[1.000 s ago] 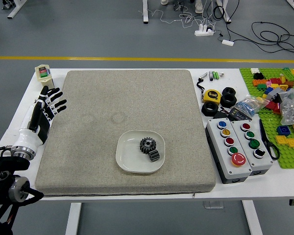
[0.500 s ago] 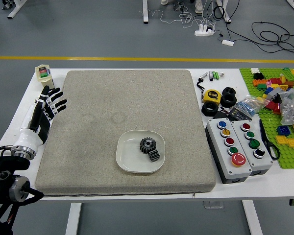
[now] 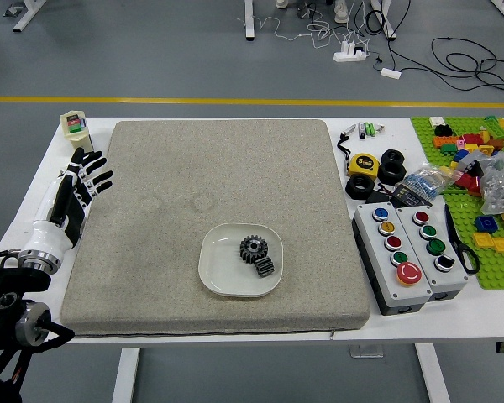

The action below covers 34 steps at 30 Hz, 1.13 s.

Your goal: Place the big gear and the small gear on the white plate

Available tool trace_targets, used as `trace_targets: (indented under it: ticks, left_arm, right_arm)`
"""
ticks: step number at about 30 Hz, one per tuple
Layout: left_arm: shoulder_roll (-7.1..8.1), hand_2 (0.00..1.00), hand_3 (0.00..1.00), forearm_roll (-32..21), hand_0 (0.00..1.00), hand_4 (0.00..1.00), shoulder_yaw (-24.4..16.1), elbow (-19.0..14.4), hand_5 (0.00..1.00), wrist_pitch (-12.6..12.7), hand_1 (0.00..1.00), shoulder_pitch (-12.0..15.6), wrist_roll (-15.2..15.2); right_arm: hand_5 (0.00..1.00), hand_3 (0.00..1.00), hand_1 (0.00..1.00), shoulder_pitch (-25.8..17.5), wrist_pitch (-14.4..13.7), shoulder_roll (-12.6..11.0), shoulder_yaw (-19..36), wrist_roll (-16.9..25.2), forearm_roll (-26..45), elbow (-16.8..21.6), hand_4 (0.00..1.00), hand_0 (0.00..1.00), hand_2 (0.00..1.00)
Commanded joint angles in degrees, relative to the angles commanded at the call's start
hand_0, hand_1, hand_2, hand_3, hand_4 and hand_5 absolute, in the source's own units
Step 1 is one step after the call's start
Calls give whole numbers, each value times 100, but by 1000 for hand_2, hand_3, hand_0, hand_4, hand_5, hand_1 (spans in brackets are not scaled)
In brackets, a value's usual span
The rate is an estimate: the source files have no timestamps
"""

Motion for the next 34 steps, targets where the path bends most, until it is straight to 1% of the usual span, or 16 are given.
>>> trace_targets:
  ticks: [12,34]
  left_arm:
    - [-7,888,822,84,794,867,-58,-3,924,-7,804,7,10]
    - [7,893,825,139,798,868,-44,29,925,-40,809,12,50]
  right_arm:
    - [685,558,605,7,-5,5,-4,-7,-5,0,749,595,695]
    - [685,558,605,-7,-16,16,-34,-13,24,0,749,596,695]
